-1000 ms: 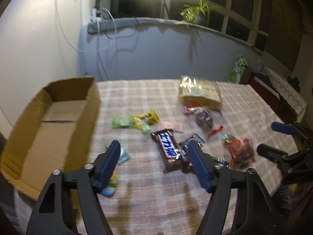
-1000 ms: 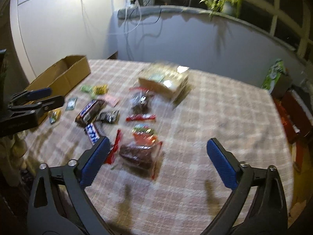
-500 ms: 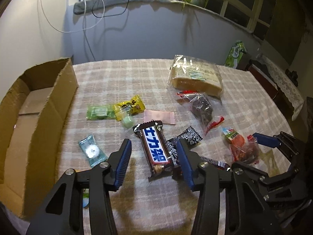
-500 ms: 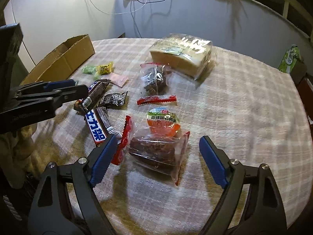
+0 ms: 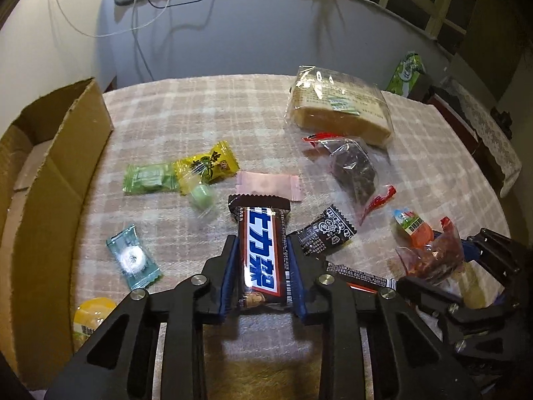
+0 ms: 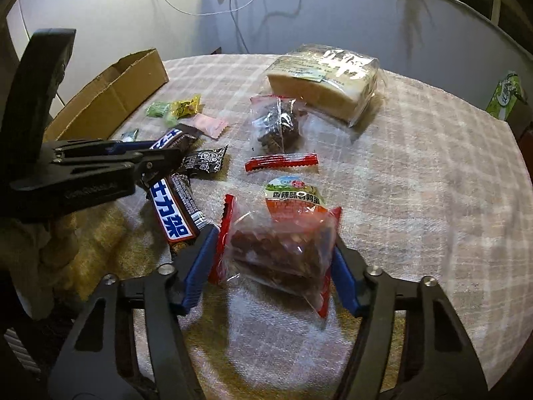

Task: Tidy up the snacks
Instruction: 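Grasp the chocolate bar with the left tool while the right tool grasps the dried-meat bag, then carry the chocolate bar and dried-meat bag over the cardboard box with both tools, then open the left tool over the box while the right tool releases the bag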

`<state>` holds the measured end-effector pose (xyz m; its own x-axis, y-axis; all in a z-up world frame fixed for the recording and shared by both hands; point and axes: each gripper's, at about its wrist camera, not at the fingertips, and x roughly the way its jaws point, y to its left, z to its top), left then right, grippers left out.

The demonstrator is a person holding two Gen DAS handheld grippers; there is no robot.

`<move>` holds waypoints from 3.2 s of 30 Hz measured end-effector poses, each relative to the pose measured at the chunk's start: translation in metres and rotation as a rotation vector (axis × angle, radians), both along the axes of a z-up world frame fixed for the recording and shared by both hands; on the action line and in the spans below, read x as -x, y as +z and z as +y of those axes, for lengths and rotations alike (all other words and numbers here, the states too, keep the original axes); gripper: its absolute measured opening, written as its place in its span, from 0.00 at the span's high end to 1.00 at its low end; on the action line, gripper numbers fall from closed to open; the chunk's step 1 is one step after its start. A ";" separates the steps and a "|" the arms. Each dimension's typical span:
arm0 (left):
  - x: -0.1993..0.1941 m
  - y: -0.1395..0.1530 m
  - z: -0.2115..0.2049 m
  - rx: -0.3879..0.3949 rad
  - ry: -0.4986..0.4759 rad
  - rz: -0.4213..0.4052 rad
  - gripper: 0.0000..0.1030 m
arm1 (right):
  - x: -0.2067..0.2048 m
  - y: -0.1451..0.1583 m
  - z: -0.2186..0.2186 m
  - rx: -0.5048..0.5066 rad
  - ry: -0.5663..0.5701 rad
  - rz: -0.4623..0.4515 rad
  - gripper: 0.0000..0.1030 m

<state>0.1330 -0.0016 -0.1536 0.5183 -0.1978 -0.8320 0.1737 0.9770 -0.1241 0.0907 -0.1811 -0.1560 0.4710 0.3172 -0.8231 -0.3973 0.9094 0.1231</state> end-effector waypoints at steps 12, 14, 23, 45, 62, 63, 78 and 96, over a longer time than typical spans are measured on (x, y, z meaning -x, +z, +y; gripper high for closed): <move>0.003 0.007 0.004 0.005 0.011 -0.038 0.74 | 0.003 0.008 -0.013 -0.070 -0.029 0.008 0.46; 0.006 0.012 0.007 0.014 0.018 -0.054 0.74 | 0.004 0.014 -0.014 -0.073 -0.036 -0.004 0.46; 0.021 0.052 0.033 0.055 0.073 -0.184 0.74 | 0.004 0.048 -0.001 -0.089 -0.016 -0.067 0.46; 0.058 0.070 0.174 0.086 0.380 -0.316 0.74 | -0.040 0.100 0.161 -0.113 0.235 -0.156 0.46; 0.078 0.052 0.218 0.080 0.468 -0.291 0.74 | -0.073 0.065 0.282 -0.089 0.354 -0.065 0.46; 0.079 0.052 0.220 0.079 0.471 -0.290 0.74 | -0.073 0.064 0.285 -0.089 0.356 -0.058 0.46; 0.082 0.051 0.224 0.089 0.485 -0.295 0.74 | -0.072 0.061 0.301 -0.085 0.366 -0.054 0.42; 0.085 0.062 0.215 0.084 0.463 -0.340 0.74 | -0.069 0.078 0.283 -0.099 0.334 -0.089 0.32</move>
